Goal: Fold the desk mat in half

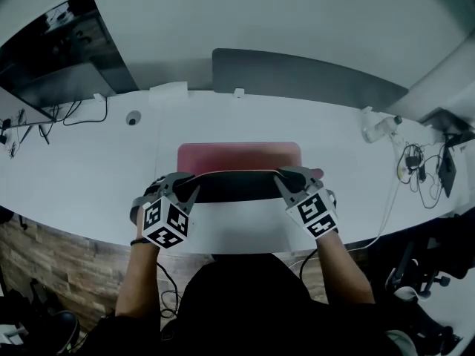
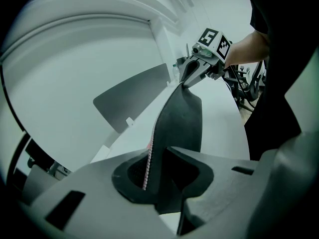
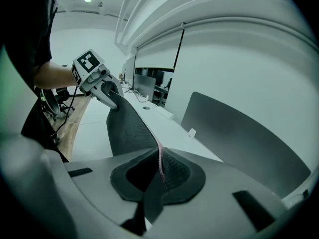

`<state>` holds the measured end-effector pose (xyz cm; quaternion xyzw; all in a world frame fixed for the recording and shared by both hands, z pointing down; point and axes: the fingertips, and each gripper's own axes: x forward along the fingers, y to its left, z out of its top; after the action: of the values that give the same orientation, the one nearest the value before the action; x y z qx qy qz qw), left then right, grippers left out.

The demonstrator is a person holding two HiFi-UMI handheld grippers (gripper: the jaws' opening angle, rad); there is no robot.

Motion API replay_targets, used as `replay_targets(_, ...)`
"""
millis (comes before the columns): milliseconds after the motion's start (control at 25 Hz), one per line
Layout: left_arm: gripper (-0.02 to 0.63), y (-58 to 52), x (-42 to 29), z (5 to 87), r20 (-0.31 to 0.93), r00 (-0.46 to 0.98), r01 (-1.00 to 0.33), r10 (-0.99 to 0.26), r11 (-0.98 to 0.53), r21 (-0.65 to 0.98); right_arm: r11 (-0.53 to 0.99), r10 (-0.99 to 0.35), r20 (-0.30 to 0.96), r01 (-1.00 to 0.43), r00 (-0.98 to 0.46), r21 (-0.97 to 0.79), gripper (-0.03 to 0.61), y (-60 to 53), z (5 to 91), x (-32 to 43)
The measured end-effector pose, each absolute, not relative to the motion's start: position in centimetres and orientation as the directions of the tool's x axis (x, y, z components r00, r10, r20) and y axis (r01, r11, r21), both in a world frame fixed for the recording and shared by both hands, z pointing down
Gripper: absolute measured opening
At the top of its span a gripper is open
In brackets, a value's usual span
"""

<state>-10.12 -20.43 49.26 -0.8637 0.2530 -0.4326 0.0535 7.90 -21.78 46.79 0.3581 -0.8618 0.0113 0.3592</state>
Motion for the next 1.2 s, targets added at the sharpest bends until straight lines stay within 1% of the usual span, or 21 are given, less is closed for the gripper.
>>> replay_targets(80, 0.069, -21.4, -10.2, 49.8, 0.722, 0.5, -0.406, -0.478, -0.866, -0.293, 0.751, -0.594, 0.638, -0.621, -0.489, 0.223, 0.026, -22.8, 47.4, 7.9)
replay_targets(320, 0.071, -23.5, -10.3, 52.1, 0.751, 0.475, -0.441, -0.459, -0.862, -0.249, 0.768, -0.558, 0.666, -0.611, -0.494, 0.19, 0.025, -25.0, 49.6, 7.8)
replay_targets(520, 0.071, -25.1, -10.3, 53.3, 0.765, 0.454, -0.454, -0.456, -0.858, -0.242, 0.778, -0.549, 0.682, -0.592, -0.483, 0.208, 0.026, -26.6, 50.8, 7.8)
replay_targets(760, 0.071, -27.1, -9.8, 54.7, 0.781, 0.436, -0.447, -0.447, -0.861, -0.244, 0.785, -0.538, 0.7, -0.582, -0.47, 0.212, 0.028, -28.1, 52.1, 8.3)
replay_targets(1200, 0.072, -29.4, -9.5, 58.7, 0.825, 0.412, -0.449, -0.386, -0.874, -0.184, 0.803, -0.493, 0.73, -0.571, -0.473, 0.173, 0.035, -31.0, 56.1, 8.6)
